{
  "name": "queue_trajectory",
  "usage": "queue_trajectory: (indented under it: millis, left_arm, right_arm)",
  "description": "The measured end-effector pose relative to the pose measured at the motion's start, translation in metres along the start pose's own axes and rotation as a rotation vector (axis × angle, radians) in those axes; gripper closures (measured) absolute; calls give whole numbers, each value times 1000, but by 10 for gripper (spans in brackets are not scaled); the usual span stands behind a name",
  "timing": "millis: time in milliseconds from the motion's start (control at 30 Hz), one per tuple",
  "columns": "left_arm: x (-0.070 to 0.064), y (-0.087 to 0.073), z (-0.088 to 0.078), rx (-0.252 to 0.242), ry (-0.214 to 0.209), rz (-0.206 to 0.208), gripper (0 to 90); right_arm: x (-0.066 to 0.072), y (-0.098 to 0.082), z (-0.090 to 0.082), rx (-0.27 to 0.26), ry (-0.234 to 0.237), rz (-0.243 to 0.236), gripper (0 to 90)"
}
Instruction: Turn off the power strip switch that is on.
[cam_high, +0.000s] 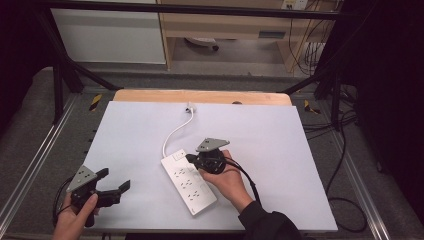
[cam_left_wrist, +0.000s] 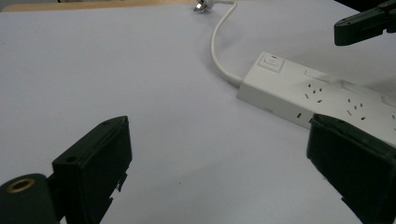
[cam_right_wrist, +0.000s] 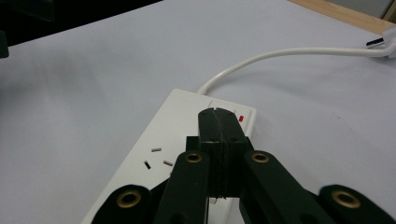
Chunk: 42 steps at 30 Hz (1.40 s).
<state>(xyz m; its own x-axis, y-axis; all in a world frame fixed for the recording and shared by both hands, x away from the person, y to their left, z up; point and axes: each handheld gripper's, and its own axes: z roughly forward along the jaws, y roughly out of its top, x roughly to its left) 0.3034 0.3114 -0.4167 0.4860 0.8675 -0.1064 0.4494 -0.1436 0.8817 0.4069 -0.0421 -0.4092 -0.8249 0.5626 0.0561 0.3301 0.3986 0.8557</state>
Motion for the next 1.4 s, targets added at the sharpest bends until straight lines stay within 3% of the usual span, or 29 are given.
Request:
queue_trajectory:
  millis: [533,1400]
  left_arm:
    - [0,0,0,1,5,2,67]
    - [0,0,1,6,6,9,67]
  right_arm:
    - [-5,-13,4,37,-6,24,900]
    - [-1,-26,12,72,8,31,900]
